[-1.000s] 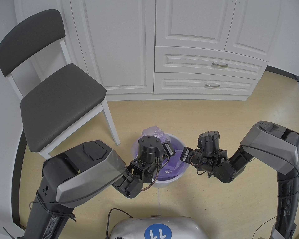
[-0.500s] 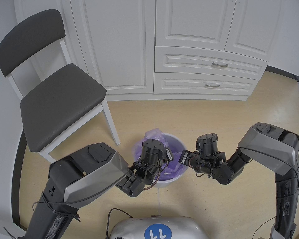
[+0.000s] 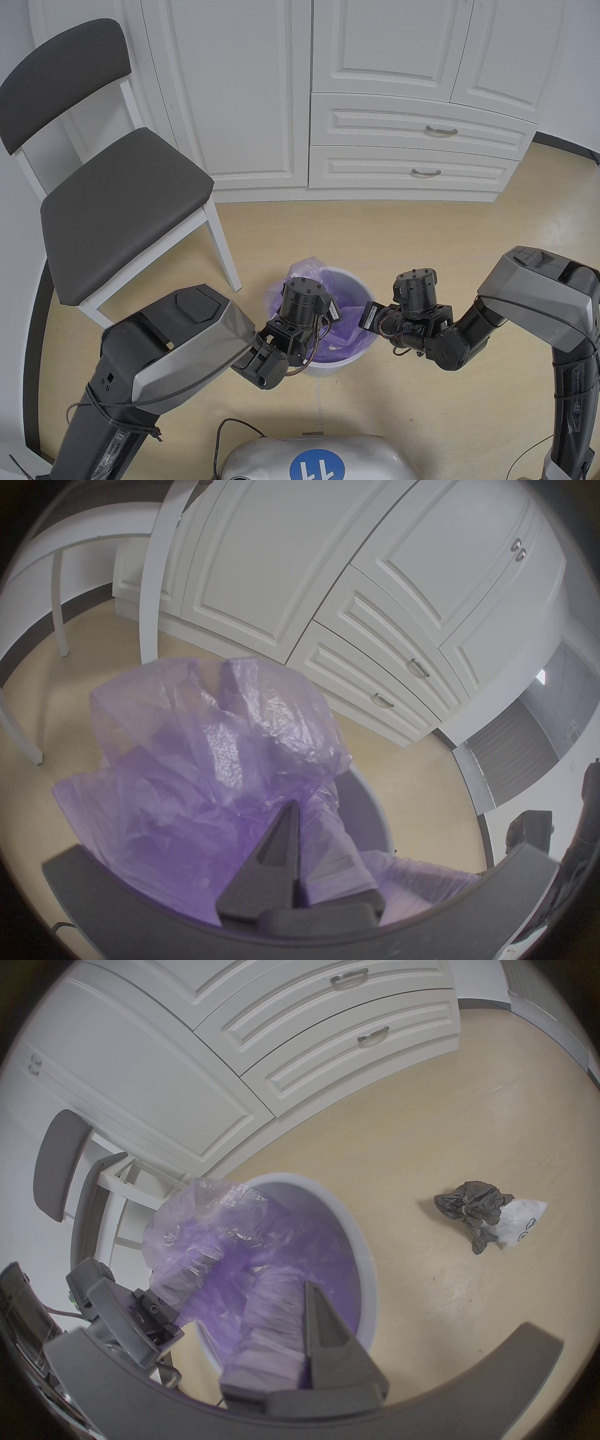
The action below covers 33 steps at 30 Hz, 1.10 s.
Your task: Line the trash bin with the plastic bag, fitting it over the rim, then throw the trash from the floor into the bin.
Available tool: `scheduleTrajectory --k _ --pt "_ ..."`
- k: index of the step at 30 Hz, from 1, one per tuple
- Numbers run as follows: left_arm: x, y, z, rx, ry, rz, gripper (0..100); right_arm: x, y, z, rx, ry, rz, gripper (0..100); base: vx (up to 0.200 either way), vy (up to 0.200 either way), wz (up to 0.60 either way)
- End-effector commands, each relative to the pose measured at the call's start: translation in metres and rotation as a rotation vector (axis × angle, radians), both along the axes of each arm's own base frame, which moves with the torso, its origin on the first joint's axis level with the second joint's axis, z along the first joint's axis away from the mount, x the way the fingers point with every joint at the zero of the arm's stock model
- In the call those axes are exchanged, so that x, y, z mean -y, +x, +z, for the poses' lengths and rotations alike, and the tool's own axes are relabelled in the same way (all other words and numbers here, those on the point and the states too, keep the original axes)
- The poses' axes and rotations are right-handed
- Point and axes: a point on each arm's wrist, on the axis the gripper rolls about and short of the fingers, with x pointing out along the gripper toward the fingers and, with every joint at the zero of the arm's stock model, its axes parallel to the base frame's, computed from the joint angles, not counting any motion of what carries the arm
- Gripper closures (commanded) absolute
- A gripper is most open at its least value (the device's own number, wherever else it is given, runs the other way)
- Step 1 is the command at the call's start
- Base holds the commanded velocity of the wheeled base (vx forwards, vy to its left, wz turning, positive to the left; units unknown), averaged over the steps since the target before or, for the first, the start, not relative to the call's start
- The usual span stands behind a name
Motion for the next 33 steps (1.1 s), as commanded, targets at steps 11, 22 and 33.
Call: scheduleTrajectory --k 11,22,33 --pt "-0.053 0.006 0.037 -0.006 -0.034 -0.002 100 0.040 0.003 0.043 0.046 -0.078 -0.045 100 0.000 0.000 0.00" --pt "-0.067 0.008 0.031 -0.023 -0.038 -0.010 100 0.077 0.002 0.025 0.033 -0.271 -0.030 100 0.000 0.000 0.00" --pt "-0.095 0.000 0.048 -0.065 -0.043 -0.069 100 0.093 -0.005 0.006 -0.012 -0.361 0.054 100 0.000 0.000 0.00"
